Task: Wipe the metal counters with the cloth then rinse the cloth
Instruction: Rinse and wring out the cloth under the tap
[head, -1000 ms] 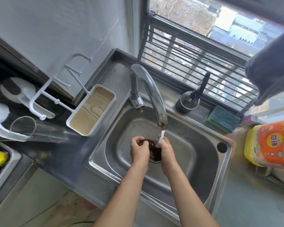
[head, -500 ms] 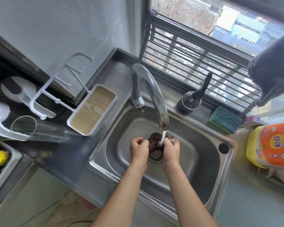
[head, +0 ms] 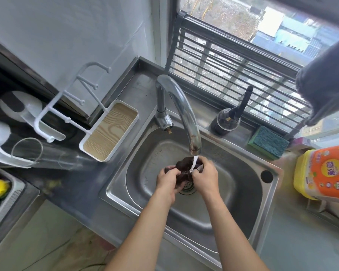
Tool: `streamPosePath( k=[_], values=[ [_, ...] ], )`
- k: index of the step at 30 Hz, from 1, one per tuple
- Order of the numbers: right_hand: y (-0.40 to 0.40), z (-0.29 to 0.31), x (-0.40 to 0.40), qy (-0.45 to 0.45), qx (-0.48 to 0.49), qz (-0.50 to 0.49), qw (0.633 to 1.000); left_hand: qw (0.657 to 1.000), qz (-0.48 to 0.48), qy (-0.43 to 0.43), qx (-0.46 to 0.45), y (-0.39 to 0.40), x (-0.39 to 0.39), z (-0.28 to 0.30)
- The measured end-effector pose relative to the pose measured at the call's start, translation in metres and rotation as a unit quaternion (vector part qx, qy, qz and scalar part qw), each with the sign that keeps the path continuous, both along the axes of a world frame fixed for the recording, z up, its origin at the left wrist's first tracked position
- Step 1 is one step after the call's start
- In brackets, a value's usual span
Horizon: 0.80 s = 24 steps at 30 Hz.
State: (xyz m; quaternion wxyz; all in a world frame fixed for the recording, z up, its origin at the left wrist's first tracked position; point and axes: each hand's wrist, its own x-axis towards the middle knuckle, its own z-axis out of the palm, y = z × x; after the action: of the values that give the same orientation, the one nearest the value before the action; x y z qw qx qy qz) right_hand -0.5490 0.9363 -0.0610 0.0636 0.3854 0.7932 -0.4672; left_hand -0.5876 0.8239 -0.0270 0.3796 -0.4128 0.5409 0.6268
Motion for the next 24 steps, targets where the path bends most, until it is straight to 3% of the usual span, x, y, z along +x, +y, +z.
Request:
streamPosePath(
  k=[5,10,17,24],
  values=[
    [-0.014,0.014,0.0,0.017,-0.16,-0.05,0.986,0.995,-0.04,0.086,-0.032,0.009,0.001,0.005],
    [-0.04,0.015,0.0,0.05,-0.08,-0.091,0.991,0.976,-0.101,0.184,-0.065,0.019,0.01,-0.002],
    [-0.05,0.017,-0.002,0.056,0.034,-0.143,0.988,0.968,-0.127,0.19,-0.101,0.015,0.011,0.003],
    [-0.04,0.026,-0.008,-0.016,0.051,-0.069,0.996,0.96,-0.149,0.204,-0.118,0.014,0.004,-0.002]
  ],
)
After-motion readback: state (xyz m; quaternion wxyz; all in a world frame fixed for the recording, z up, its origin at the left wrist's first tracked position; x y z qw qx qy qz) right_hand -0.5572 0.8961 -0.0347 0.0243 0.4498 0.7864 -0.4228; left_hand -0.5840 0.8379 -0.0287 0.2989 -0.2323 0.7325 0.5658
